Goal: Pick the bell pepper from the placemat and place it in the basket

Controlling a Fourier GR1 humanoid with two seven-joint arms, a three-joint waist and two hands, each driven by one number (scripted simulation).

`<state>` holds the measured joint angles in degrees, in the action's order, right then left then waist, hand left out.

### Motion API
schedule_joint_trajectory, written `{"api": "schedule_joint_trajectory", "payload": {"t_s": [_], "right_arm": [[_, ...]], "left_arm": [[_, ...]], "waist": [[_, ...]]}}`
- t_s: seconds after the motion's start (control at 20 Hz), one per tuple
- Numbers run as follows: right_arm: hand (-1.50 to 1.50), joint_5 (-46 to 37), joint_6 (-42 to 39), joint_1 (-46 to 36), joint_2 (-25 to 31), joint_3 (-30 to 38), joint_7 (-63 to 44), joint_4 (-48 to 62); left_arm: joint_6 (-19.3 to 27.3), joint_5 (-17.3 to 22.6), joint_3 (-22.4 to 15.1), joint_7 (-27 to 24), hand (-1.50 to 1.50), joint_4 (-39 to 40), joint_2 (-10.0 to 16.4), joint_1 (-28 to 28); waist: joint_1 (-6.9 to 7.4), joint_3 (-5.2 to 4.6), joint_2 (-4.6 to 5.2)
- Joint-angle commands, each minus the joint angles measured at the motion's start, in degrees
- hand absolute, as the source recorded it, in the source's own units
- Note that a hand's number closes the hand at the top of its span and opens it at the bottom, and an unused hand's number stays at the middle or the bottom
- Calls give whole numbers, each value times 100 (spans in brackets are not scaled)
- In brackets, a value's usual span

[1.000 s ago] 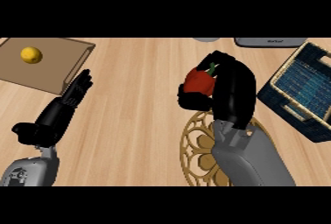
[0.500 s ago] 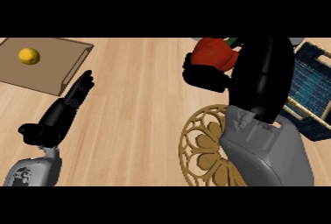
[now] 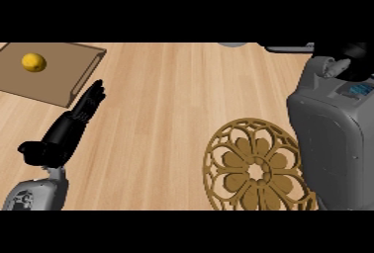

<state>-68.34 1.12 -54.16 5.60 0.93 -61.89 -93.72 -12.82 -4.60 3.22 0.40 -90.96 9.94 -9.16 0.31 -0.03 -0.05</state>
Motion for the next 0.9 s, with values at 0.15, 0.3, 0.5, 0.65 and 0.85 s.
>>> {"api": "schedule_joint_trajectory", "payload": {"t_s": [0.15, 0.3, 0.5, 0.65, 0.85], "right_arm": [[150, -218, 604, -458, 608, 961, 95, 1119], [150, -42, 761, -601, 1035, 1503, 349, 1259], [150, 50, 696, -551, 1503, 1789, 619, 1428], [150, 194, 947, -355, 1642, 1941, 815, 1667], [150, 488, 1179, -414, 1829, 2141, 1041, 2345]], "left_arm": [[-28, 48, -14, 176, 0, -335, -5, 78], [102, -82, -76, 60, 0, -103, -122, -88], [19, 45, 45, 213, 0, -117, -49, -32], [22, -81, -150, 140, 0, -317, -147, 232], [-61, 111, 152, 195, 0, 44, 9, -267]], "waist": [[69, 3, 13], [23, 4, 21], [-6, 4, 2], [1, 4, 1], [2, 2, 14]]}}
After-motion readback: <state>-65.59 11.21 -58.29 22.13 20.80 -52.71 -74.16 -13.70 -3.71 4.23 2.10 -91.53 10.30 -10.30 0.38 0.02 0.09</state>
